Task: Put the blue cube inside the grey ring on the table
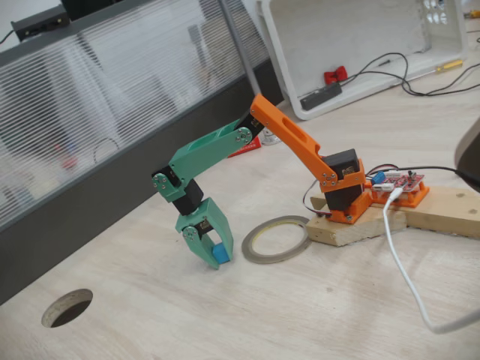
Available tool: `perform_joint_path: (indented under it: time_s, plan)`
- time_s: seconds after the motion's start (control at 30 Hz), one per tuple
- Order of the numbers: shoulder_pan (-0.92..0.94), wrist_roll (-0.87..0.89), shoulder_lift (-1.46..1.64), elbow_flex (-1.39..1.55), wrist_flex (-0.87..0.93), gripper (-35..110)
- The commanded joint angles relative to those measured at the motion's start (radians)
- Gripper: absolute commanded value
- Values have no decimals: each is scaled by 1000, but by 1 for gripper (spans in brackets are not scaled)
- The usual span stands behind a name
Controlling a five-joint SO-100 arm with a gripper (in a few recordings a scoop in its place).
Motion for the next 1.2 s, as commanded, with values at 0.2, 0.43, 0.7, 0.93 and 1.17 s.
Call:
perform_joint_path:
  time_s: [0.2, 0.43, 0.7, 0.93, 1.17]
  plan:
    - [9, 9, 215, -20, 26, 17]
    - [3, 9, 276, -12, 28, 17]
    - [9, 12, 319, -5, 29, 17]
    - [11, 14, 319, -5, 29, 17]
    - [12, 9, 319, -3, 29, 17]
